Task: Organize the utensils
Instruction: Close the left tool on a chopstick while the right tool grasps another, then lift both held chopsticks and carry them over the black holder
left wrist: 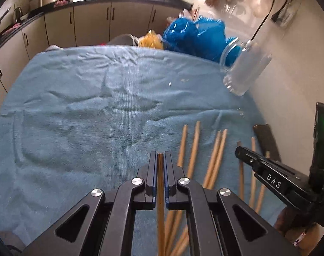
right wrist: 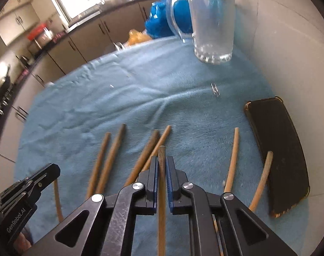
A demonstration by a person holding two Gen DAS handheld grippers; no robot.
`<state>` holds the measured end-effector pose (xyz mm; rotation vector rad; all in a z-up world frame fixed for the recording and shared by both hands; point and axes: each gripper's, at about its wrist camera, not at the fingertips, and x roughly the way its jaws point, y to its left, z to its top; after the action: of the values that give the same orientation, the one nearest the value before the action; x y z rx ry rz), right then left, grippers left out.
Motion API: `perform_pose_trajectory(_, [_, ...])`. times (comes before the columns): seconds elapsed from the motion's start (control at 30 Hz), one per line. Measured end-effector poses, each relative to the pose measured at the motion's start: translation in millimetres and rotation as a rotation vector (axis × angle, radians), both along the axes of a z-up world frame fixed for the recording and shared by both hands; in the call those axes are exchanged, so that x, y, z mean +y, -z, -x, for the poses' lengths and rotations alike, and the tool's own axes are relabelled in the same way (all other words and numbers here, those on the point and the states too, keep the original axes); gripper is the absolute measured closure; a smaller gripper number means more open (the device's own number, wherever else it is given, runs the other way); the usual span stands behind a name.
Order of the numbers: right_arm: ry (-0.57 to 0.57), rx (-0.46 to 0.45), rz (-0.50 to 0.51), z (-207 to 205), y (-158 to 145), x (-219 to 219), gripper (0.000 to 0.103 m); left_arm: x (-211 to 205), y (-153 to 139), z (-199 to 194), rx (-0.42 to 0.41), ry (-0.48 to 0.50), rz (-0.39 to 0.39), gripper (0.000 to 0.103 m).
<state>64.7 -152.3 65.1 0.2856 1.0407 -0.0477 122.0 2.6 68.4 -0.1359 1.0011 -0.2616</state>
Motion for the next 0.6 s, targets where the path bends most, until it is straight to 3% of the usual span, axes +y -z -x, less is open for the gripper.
perform_pose_trajectory(0.17, [-0.006,-0.11,-0.036,32,-31,4,0.096,2,-31,37,-0.09,0.013,0.005,0.098])
perform_pose_trajectory(0.4, [-0.032,-0.281,-0.031,90,-78,18,0.096,21,-77,106,-0.221,0.009,0.074,0.098])
perform_pose_trajectory(0.6, [-0.063,-0.397,-0.024,142,-101,33,0.096,38,-107,161,-0.338,-0.01,0.1,0.098])
